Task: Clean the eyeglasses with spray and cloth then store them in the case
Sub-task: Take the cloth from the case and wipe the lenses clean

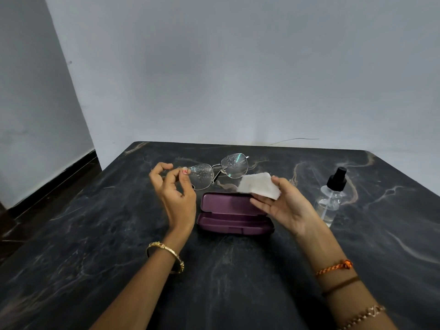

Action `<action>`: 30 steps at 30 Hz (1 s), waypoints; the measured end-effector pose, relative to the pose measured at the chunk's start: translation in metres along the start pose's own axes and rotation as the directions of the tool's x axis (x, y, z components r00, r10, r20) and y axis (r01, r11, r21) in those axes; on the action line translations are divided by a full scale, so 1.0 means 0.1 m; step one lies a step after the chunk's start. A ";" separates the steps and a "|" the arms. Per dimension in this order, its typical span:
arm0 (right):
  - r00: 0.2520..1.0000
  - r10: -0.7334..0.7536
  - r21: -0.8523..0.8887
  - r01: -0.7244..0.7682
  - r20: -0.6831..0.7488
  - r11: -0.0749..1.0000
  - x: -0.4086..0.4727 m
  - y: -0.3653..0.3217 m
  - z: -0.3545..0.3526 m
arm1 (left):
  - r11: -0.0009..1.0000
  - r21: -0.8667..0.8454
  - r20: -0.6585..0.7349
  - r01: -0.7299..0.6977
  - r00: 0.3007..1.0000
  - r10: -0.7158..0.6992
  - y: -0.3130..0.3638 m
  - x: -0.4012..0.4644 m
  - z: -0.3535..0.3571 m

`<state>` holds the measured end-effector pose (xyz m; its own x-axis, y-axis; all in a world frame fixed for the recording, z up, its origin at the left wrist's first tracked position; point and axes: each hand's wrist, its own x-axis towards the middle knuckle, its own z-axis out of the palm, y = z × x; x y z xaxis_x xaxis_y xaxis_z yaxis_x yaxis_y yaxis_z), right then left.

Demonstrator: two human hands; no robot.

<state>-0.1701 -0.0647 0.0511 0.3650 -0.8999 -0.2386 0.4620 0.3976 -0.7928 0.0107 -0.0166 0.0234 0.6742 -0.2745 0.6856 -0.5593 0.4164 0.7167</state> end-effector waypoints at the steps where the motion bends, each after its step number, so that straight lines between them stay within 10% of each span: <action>1: 1.000 -0.008 0.013 0.008 -0.001 1.000 0.00 0.00 0.01 | 1.000 0.005 -0.004 0.020 1.000 -0.020 0.01 -0.01 0.00; 30: 0.986 -0.167 0.193 0.157 0.032 0.969 -0.09 0.18 0.16 | 0.977 0.097 0.138 -0.188 0.975 0.174 0.13 -0.16 0.03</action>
<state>-0.1526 -0.0467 0.0480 0.3086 -0.9474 -0.0852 0.6606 0.2780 -0.6974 -0.0091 -0.0094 0.0224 0.4932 -0.3148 0.8110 -0.7204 0.3748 0.5836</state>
